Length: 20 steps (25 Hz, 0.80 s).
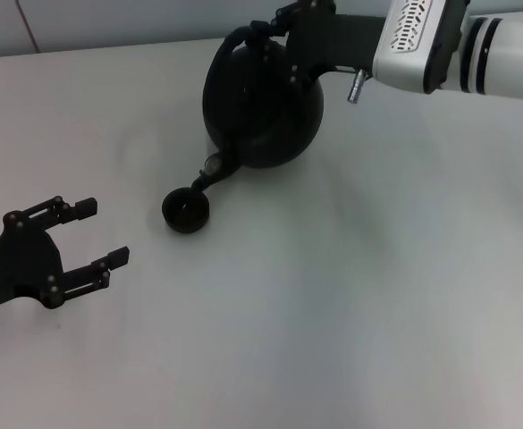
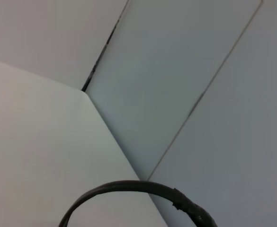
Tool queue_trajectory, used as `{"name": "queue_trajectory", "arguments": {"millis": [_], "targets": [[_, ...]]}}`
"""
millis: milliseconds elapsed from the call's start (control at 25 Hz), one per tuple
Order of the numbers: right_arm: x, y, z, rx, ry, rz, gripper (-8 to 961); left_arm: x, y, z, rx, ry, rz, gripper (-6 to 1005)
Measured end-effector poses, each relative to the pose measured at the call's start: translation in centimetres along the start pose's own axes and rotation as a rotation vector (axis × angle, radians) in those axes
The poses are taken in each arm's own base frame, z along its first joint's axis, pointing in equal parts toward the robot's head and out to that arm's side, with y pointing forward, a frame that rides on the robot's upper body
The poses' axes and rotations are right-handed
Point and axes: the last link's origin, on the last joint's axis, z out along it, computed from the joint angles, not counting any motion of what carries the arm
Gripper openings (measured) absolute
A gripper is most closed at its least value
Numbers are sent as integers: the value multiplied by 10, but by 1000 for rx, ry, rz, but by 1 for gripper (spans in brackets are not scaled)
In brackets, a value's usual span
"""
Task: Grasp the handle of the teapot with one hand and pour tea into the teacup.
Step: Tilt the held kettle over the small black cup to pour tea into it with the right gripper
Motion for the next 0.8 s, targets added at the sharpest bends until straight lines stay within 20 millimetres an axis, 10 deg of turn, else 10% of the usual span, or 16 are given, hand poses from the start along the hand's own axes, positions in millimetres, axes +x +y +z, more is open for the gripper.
{"name": "queue_trajectory", "arguments": {"millis": [800], "targets": [[-4,-3,1,-6,-1,-28,105,0,-1,0,3,-2,0,752]]}}
